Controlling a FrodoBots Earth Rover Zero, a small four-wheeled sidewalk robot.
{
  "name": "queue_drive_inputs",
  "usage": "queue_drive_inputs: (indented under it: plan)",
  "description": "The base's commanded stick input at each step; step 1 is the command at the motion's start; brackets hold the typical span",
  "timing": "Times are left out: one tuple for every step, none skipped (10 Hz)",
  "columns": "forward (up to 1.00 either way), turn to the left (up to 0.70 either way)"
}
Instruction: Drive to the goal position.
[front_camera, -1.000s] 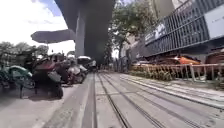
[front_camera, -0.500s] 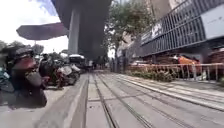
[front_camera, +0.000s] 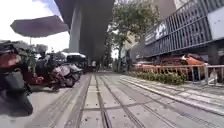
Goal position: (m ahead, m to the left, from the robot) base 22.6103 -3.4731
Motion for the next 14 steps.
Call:
queue_drive_inputs:
  plan:
    - [0.7, 0.0]
    - [0.7, 0.0]
    - [0.7, 0.0]
    - [0.7, 0.0]
    - [0.7, 0.0]
    - [0.7, 0.0]
    - [0.7, 0.0]
    - [0.7, 0.0]
    - [0.59, 0.0]
    - [0.45, 0.0]
    - [0.45, 0.0]
    - [0.45, 0.0]
    - [0.45, 0.0]
    - [0.45, -0.12]
